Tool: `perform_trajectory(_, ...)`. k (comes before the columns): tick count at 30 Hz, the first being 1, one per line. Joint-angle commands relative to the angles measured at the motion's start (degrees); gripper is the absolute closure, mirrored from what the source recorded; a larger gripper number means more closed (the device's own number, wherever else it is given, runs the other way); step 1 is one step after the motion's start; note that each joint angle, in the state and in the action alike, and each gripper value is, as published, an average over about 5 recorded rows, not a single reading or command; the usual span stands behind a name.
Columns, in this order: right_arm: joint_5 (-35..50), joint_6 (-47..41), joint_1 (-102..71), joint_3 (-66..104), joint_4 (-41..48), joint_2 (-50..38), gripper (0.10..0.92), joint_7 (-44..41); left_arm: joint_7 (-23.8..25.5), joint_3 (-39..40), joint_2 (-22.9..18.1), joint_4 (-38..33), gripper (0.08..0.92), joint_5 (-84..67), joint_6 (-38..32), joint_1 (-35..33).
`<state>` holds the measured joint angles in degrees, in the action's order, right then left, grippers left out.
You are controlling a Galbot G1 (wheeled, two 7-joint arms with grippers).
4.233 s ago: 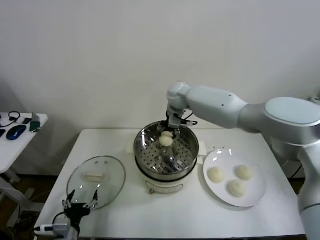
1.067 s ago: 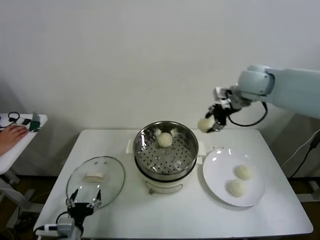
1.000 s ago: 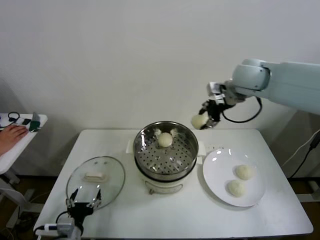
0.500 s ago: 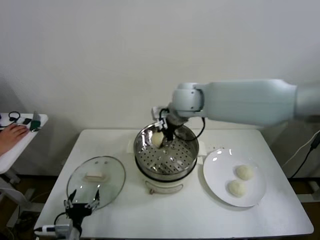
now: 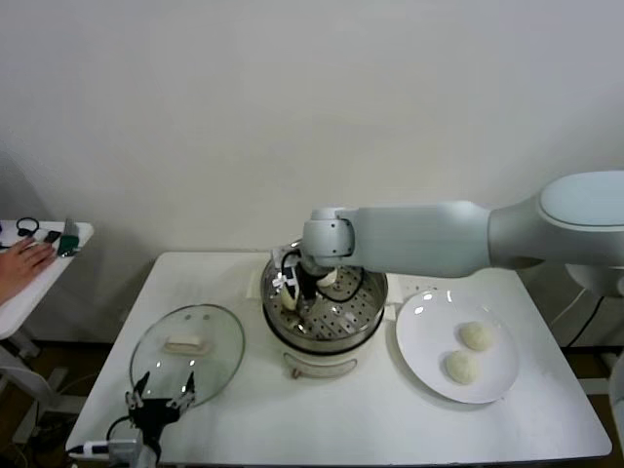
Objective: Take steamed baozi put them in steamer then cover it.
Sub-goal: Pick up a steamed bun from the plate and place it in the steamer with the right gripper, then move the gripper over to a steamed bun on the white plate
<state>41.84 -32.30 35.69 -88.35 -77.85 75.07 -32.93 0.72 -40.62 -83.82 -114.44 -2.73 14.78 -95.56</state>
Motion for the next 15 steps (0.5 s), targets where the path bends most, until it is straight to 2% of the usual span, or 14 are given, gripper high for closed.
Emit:
perform_trajectory(1, -1.3, 0.7, -1.0, 0.6, 1.8, 1.0, 0.297, -0.4, 0.0, 0.0, -0.1, -0.3, 0.177, 0.1, 0.1, 0.0)
perform_trajectory(6, 1.9, 5.4, 7.6, -2.3, -2.2, -4.0, 0.21, -5.6, 0.0, 0.0, 0.0, -0.6, 0.177, 0.2, 0.3, -0.1)
perform_trajectory(11, 3.2, 10.7, 16.2, -8.0, -8.4, -15.4, 0.203, -11.6, 0.1, -0.1, 0.4, -1.0, 0.177, 0.2, 0.4, -0.1)
perform_trajectory(15, 1.0, 14.7, 23.6, -15.6, -12.8, -26.3, 0.202, -16.4, 0.2, -0.1, 0.5, -1.2, 0.177, 0.1, 0.5, 0.0)
